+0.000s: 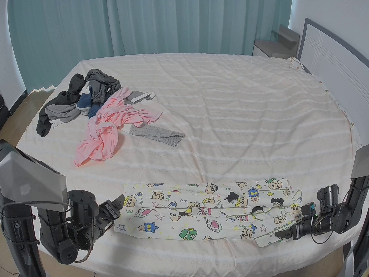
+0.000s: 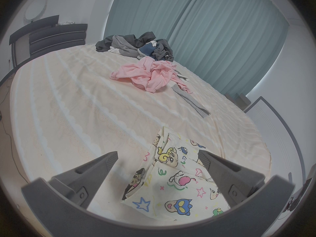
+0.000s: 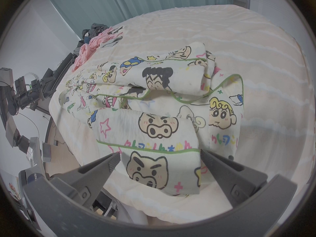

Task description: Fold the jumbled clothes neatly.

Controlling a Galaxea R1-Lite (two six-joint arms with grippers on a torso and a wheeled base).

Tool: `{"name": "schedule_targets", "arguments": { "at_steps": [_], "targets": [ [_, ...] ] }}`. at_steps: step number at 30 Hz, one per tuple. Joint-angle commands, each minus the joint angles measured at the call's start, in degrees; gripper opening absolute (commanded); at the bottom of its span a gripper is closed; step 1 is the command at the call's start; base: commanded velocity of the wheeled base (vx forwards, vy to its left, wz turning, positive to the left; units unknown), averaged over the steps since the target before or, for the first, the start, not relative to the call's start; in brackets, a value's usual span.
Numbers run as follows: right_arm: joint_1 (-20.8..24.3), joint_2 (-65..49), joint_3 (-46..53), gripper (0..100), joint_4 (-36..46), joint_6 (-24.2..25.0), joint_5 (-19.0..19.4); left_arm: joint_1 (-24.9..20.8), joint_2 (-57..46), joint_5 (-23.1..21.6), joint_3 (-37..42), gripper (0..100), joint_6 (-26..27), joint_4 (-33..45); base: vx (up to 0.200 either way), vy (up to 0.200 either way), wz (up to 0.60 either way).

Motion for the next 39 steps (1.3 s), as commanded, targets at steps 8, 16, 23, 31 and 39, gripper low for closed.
{"name": "schedule_targets", "arguments": {
  "at_steps": [8,16,23,31,39],
  "targets": [
    [0.8,-3.8,0.2,100,-7.0,1.5,0.2,0.0,-0.2,0.1,-0.1,100,0.1,-1.0,0.000,0.000,0.00],
    [4.0,-4.4,3.9,100,-7.2,1.6,0.3,0.0,-0.3,0.2,0.0,100,0.1,-1.0,0.000,0.000,0.00],
    [4.6,-0.2,5.3,100,-7.3,1.3,-0.1,0.0,-0.3,0.2,0.0,100,0.2,-1.0,0.000,0.000,0.00],
    [3.1,2.2,5.3,100,-8.2,1.5,-1.5,0.0,-0.5,0.2,0.3,100,0.3,-1.0,0.000,0.000,0.00],
    [3.7,3.4,5.8,100,-8.3,1.4,-4.3,0.5,-0.6,0.1,-0.9,100,0.8,-1.0,0.000,0.000,0.00]
  ]
}}
